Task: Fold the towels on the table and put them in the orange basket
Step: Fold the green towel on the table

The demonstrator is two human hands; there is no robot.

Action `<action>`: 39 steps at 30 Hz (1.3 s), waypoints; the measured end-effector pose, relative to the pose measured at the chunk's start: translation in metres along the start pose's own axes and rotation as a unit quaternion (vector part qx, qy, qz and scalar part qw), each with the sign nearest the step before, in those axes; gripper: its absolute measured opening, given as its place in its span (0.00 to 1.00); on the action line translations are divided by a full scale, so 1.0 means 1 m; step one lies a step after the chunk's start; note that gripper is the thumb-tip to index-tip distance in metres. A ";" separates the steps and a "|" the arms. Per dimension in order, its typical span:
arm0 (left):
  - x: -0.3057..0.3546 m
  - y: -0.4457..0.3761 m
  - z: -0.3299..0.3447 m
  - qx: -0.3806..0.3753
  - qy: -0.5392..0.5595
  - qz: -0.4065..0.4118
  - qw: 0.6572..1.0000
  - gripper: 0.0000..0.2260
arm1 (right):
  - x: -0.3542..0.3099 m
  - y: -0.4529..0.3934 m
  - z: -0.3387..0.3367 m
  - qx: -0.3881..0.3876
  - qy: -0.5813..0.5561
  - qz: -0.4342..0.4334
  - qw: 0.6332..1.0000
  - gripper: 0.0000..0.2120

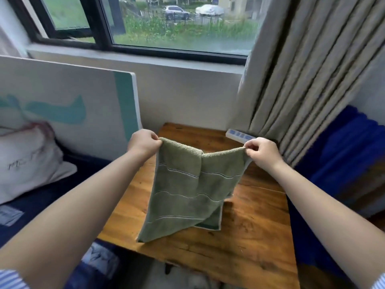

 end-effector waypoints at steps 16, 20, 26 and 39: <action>0.008 -0.160 0.027 0.010 0.239 -0.038 0.970 0.13 | 0.000 -0.172 0.041 0.098 -0.035 0.052 0.993 0.10; 0.012 -0.175 0.021 0.038 0.294 -0.003 0.955 0.13 | -0.017 -0.179 0.038 0.104 -0.120 0.015 0.987 0.07; -0.029 -0.149 0.095 -0.233 0.047 -0.085 0.968 0.10 | 0.010 -0.112 0.090 -0.076 -0.086 0.045 0.992 0.06; -0.181 0.003 0.213 -0.595 -0.393 0.113 0.692 0.16 | 0.122 0.137 0.240 -0.535 0.217 0.267 0.772 0.11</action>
Point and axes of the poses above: each hand's wrist, its own y-axis away from the middle knuckle, its own z-axis out of the palm, x = y × z, the point moved 8 cm from there along -y, towards the middle knuckle, and after that the axes turned 9 degrees about -y, right-handed, at the moved point
